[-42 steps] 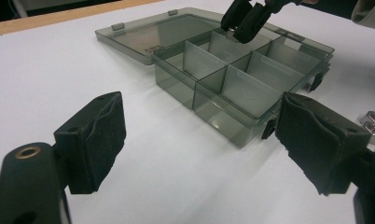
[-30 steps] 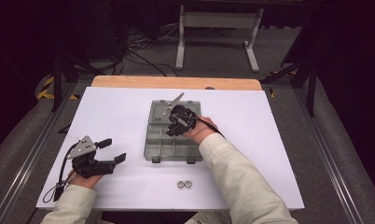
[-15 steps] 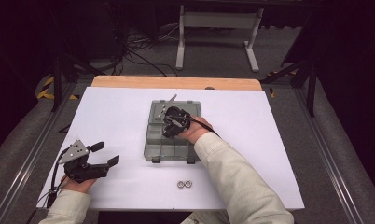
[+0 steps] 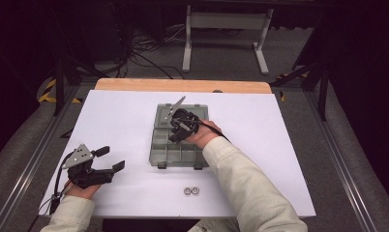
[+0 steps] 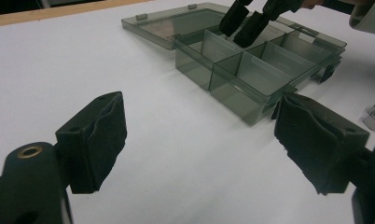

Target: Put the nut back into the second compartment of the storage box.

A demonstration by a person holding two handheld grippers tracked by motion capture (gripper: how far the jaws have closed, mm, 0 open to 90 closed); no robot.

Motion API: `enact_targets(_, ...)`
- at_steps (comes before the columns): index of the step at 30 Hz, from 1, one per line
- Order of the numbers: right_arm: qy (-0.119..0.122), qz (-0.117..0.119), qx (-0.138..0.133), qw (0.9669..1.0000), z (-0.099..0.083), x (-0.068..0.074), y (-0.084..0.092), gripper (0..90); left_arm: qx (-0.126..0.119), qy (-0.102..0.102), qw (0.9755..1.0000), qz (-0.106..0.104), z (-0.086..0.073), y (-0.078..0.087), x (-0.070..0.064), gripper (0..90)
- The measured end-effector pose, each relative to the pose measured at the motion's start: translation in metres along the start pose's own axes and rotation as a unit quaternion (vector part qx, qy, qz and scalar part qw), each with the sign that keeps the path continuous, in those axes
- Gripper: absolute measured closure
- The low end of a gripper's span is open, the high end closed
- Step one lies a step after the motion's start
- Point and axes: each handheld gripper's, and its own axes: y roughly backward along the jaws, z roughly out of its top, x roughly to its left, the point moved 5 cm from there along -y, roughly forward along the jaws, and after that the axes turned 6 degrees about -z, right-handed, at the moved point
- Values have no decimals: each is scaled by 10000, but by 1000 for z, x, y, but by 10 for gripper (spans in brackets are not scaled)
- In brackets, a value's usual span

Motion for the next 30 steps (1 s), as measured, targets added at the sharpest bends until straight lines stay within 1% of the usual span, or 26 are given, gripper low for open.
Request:
enact_targets(1, 0, -8, -40, 10000, 1, 1, 4, 567, 0, 0, 10000, 0, 0, 0, 0, 175)
enact_targets(2, 0, -8, -40, 10000, 1, 1, 4, 567, 17, -30, 10000, -21, 0, -1, 0, 175)
enact_targets(3, -23, -28, -71, 10000, 2, 1, 8, 533, 13, -39, 10000, -20, 1, -2, 0, 175)
enact_targets(5, -52, -73, -155, 9998, 3, 3, 13, 497, 35, -56, 10000, -42, 2, -4, 1, 175)
enact_targets(7, -24, -115, -181, 9998, 4, 5, 19, 465, 24, -69, 9999, -76, 3, -6, 0, 175)
enact_targets(10, -48, -141, -246, 9996, 4, 8, 26, 432, 4, -75, 9999, -122, 5, -10, 0, 175)
enact_targets(13, -10, -161, -282, 9995, 1, 13, 33, 400, 29, -112, 9998, -171, 8, -14, 0, 175)
enact_targets(14, 25, -180, -294, 9994, -1, 14, 36, 390, 50, -118, 9997, -184, 8, -15, 0, 175)
enact_targets(15, 19, -191, -295, 9994, -2, 15, 37, 381, 47, -155, 9997, -200, 9, -17, 0, 175)
enact_targets(20, -20, -234, -356, 9991, -12, 24, 53, 348, 56, -183, 9994, -300, 14, -25, -1, 174)
enact_targets(21, -22, -241, -367, 9990, -14, 26, 56, 342, 60, -220, 9993, -289, 15, -26, 0, 174)
enact_targets(23, -11, -263, -358, 9990, -19, 30, 62, 322, 38, -207, 9993, -319, 17, -28, 0, 174)
enact_targets(25, 4, -278, -348, 9990, -23, 34, 66, 300, 55, -253, 9990, -355, 19, -31, 0, 174)
enact_targets(28, -19, -318, -337, 9989, -29, 38, 72, 279, 55, -250, 9989, -380, 20, -35, -1, 173)
enact_targets(30, -24, -331, -316, 9989, -34, 41, 76, 272, 73, -292, 9987, -415, 21, -36, -1, 174)
